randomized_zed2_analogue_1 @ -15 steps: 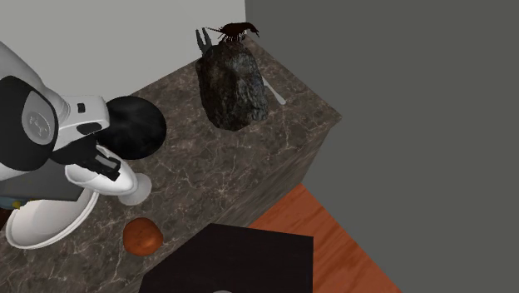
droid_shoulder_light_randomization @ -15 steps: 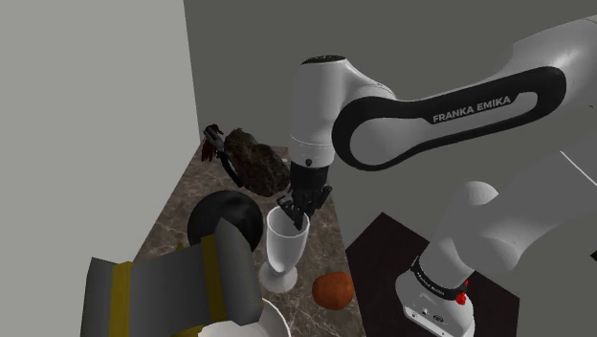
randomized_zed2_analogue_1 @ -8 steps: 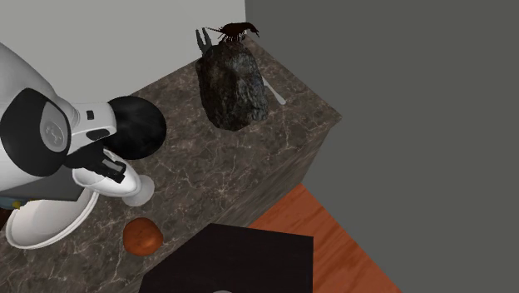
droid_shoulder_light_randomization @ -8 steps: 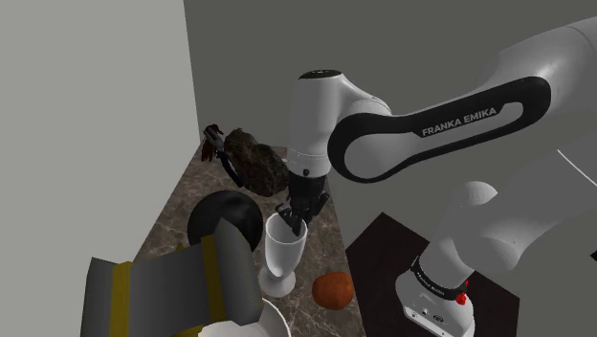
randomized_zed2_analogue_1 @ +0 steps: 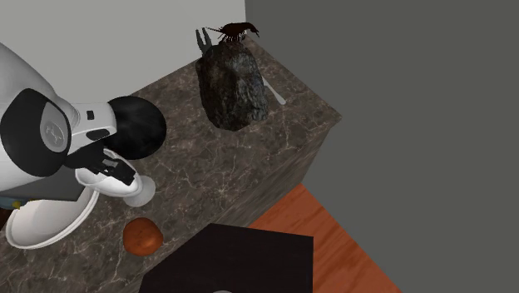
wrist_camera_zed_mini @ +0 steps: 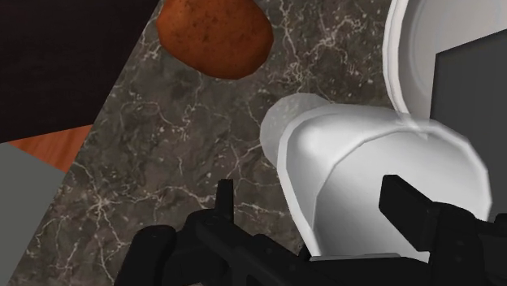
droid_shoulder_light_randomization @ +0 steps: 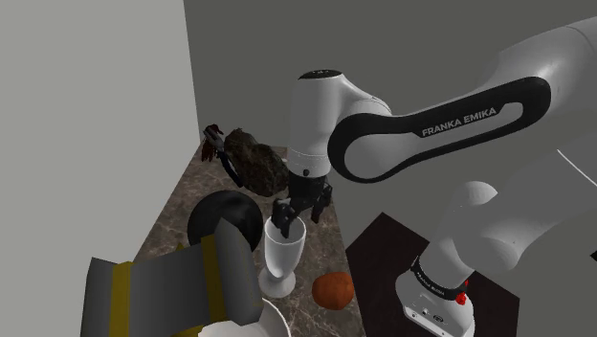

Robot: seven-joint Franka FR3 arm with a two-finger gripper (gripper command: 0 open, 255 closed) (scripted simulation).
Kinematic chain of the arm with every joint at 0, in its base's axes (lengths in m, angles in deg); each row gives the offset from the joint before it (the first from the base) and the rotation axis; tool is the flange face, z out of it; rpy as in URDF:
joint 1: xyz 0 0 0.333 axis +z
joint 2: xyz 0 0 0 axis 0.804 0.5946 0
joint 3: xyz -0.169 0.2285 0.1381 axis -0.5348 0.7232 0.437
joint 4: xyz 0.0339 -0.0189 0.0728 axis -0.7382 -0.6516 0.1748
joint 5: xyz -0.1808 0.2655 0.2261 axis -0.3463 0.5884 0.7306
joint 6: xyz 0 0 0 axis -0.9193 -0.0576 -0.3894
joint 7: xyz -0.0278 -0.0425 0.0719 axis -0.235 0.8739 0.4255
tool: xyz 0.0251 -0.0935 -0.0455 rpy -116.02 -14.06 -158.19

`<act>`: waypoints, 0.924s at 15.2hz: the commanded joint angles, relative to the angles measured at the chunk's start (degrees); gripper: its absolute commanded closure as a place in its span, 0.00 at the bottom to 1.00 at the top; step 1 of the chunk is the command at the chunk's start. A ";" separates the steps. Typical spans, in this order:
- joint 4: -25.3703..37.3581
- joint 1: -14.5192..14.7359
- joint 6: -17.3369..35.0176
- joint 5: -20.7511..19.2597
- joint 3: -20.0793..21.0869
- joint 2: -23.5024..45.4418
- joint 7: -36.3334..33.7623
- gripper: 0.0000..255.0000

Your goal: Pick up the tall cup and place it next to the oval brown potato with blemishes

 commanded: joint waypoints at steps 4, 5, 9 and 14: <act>2.90 -0.19 -4.19 -0.39 -0.83 -1.29 0.02 0.00; 4.44 -0.29 -6.22 -0.61 -1.22 -1.78 0.01 0.00; 5.70 -0.37 -7.81 -0.79 -1.53 -2.10 -0.01 0.00; 5.70 -0.38 -7.81 -0.79 -1.53 -2.10 -0.01 0.00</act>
